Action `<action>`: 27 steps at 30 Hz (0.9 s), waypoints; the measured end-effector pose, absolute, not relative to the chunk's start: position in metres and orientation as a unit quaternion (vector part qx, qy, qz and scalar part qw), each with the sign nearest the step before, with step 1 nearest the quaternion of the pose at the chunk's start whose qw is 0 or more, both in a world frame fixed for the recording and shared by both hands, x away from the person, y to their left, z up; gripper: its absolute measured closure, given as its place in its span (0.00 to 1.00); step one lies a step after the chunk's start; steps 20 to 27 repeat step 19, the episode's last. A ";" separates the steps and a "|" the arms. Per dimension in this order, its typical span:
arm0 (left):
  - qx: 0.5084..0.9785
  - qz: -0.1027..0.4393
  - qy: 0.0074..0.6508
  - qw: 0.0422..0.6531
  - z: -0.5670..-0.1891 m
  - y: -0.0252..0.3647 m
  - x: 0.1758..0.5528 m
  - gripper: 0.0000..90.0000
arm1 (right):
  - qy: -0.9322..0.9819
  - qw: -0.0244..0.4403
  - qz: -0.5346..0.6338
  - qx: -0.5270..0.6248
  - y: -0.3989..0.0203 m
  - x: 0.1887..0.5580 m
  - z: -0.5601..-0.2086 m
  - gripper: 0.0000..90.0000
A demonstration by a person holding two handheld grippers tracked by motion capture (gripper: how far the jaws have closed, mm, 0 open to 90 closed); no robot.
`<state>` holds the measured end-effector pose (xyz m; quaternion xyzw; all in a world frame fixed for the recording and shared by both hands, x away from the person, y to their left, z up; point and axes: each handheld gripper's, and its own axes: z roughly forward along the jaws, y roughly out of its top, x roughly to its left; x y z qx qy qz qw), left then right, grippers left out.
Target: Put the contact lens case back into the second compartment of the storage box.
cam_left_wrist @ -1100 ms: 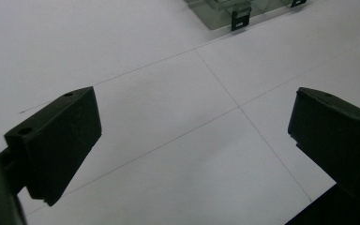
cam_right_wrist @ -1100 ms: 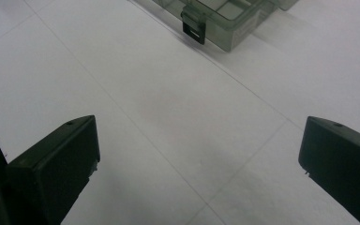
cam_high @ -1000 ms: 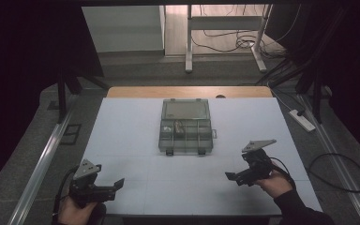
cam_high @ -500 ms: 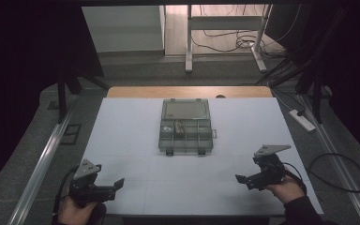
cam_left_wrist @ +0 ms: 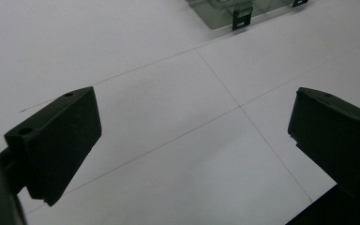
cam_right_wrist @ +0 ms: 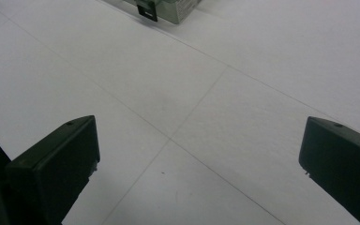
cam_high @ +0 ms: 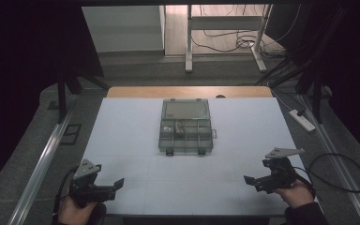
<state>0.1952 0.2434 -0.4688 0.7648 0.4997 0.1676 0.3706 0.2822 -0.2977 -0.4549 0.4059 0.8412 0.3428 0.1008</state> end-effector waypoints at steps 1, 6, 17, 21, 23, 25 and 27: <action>0.765 0.168 0.500 0.371 -0.469 0.243 0.195 0.03 | 0.840 0.103 0.343 0.408 -0.299 0.281 -0.455 0.00; 0.765 0.167 0.500 0.370 -0.469 0.244 0.195 0.03 | 0.838 0.112 0.337 0.414 -0.306 0.278 -0.456 0.00; 0.765 0.168 0.500 0.368 -0.469 0.243 0.195 0.03 | 0.836 0.128 0.322 0.426 -0.318 0.266 -0.452 0.00; 0.765 0.168 0.500 0.369 -0.469 0.243 0.195 0.03 | 0.836 0.129 0.322 0.426 -0.318 0.266 -0.452 0.00; 0.765 0.168 0.500 0.369 -0.469 0.243 0.195 0.03 | 0.836 0.129 0.322 0.426 -0.318 0.266 -0.452 0.00; 0.765 0.168 0.500 0.369 -0.469 0.243 0.195 0.03 | 0.836 0.129 0.322 0.426 -0.318 0.266 -0.452 0.00; 0.765 0.168 0.500 0.369 -0.469 0.243 0.195 0.03 | 0.836 0.129 0.322 0.426 -0.318 0.266 -0.452 0.00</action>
